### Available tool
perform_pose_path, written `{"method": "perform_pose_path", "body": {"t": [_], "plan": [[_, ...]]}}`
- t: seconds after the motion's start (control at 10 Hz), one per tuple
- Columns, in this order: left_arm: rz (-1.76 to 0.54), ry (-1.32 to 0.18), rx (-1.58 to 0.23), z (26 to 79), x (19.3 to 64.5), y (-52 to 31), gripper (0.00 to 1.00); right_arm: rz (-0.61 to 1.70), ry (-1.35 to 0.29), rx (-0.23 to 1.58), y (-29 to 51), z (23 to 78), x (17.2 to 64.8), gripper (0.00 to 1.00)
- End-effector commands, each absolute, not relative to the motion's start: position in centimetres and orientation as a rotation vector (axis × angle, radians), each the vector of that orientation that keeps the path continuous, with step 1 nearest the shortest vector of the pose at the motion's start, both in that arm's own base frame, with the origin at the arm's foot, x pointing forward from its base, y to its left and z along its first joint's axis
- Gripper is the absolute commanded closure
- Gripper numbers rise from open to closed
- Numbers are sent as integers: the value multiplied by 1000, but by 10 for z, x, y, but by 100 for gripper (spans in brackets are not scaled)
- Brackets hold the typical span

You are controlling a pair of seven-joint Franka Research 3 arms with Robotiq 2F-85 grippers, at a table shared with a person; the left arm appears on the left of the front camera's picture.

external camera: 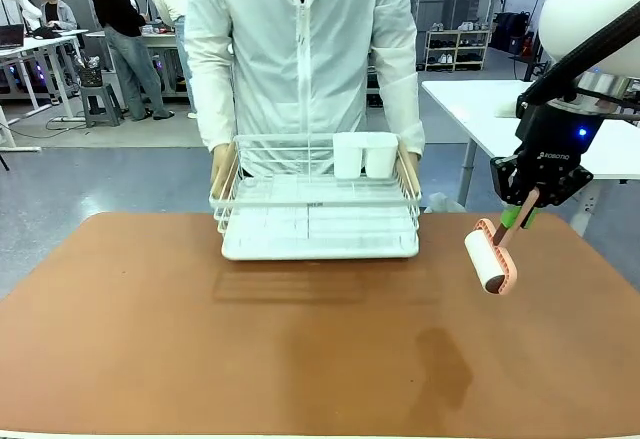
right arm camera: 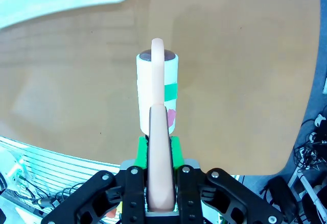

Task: Clean the table.
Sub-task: Place the Lint Roller down when the Dish drying rack is positioned in the middle of the table.

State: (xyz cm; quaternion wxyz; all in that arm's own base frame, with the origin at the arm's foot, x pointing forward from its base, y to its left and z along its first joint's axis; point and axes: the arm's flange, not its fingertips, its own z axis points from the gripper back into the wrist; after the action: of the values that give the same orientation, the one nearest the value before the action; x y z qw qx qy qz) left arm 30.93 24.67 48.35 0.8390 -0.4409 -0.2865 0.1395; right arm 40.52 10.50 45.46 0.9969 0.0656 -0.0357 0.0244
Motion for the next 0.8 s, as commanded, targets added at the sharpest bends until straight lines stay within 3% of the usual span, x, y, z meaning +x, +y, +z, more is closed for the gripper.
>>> {"method": "perform_pose_path", "body": {"t": [0.0,0.7], "plan": [[277,-621,-946,484,307,248,0,52,-69,131,108,459,407,79],[277,-621,-946,484,307,248,0,52,-69,131,108,459,407,79]]}}
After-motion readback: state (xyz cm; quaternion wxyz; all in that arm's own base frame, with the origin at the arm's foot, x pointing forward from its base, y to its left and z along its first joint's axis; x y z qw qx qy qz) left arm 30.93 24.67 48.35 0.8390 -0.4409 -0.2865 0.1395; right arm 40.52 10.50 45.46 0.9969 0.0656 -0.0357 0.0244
